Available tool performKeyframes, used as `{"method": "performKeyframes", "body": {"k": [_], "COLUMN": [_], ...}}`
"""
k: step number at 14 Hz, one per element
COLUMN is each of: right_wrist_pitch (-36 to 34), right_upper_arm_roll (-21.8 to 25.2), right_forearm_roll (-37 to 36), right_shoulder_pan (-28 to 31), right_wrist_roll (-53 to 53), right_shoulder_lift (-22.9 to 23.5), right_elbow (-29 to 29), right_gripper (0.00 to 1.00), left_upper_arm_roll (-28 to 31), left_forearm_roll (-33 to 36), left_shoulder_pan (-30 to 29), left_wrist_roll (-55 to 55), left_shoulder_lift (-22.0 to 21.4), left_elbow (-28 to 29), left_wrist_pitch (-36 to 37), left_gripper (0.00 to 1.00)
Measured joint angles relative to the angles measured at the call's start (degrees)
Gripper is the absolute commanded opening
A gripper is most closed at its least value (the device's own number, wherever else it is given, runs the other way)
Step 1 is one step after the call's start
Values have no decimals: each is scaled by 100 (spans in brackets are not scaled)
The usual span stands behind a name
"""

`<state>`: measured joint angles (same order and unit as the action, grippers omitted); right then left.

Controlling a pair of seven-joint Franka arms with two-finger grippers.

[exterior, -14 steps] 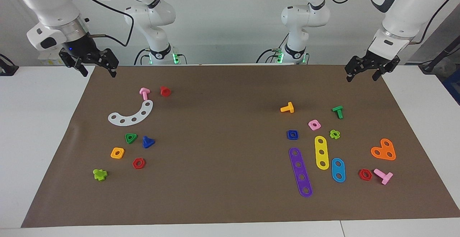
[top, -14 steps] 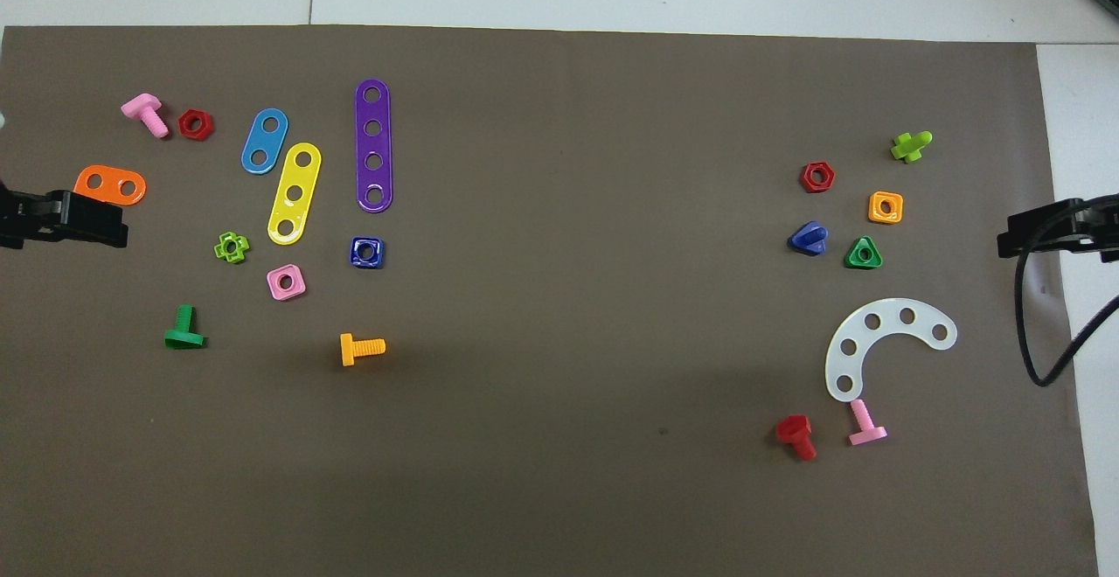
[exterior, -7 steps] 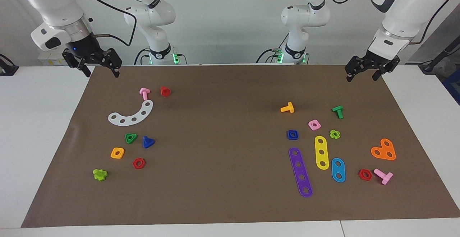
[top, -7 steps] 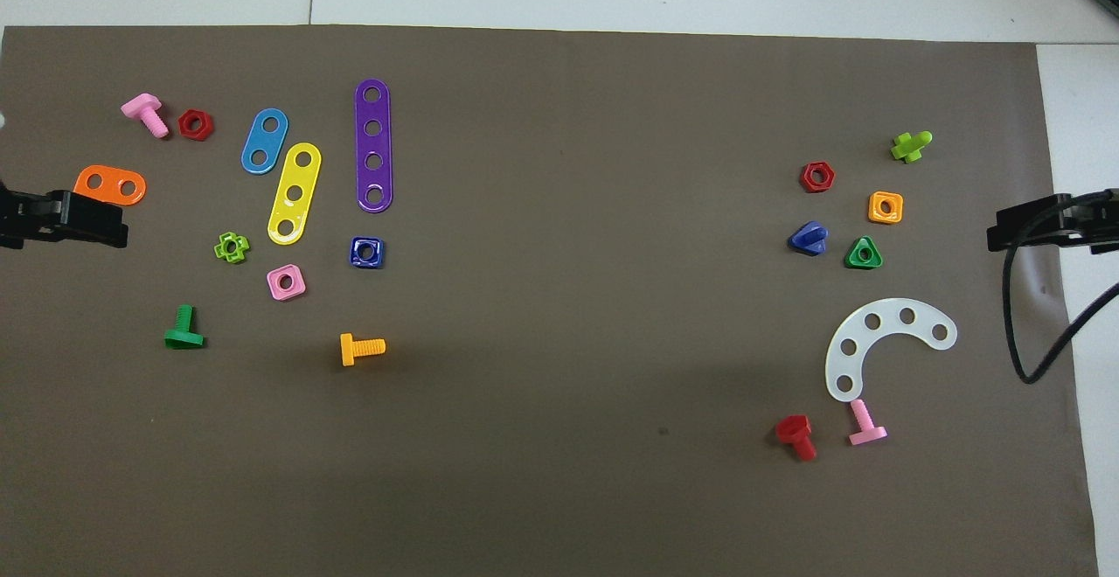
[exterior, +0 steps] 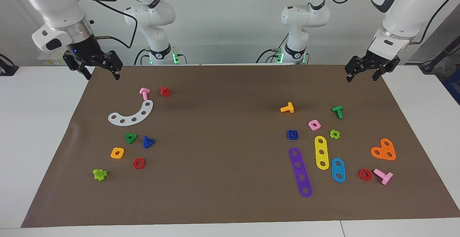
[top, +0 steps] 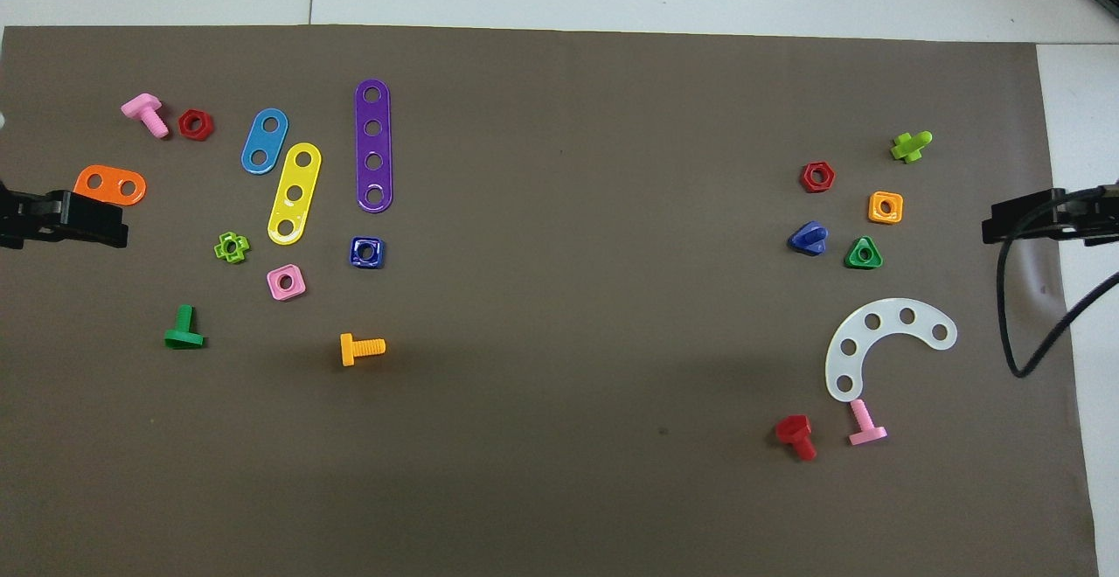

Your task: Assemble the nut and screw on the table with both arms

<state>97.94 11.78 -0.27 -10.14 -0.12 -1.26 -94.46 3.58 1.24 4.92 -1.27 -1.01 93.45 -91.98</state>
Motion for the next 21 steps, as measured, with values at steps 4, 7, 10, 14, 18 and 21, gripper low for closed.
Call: {"method": "performKeyframes", "body": {"k": [4,7,10,14,18,21], "right_wrist_pitch": [1152,2015,2817,3583,3706,3909], "right_upper_arm_roll": [-19,-43,-43,-40,-41,-44], "right_forearm_roll": [3,176,578,651,652,652], "right_shoulder_pan": [-476,-699,-580,-310,-293,-309], "right_wrist_roll": [0,-235,-1258,-2012,-2076,-2081], "right_shoulder_lift": [400,1252,1894,1971,1920,1941], "right_elbow": [-695,-723,-928,-1655,-1880,-2082], "right_gripper": [100,100,100,63,47,47], "left_upper_arm_roll": [0,0,0,0,0,0], "left_forearm_roll": [0,0,0,0,0,0], "left_shoulder_pan": [0,0,0,0,0,0], "left_wrist_roll": [0,0,0,0,0,0], "left_shoulder_lift": [0,0,0,0,0,0], "left_elbow": [0,0,0,0,0,0], "left_wrist_pitch": [0,0,0,0,0,0], "left_gripper": [100,100,100,100,100,100]}}
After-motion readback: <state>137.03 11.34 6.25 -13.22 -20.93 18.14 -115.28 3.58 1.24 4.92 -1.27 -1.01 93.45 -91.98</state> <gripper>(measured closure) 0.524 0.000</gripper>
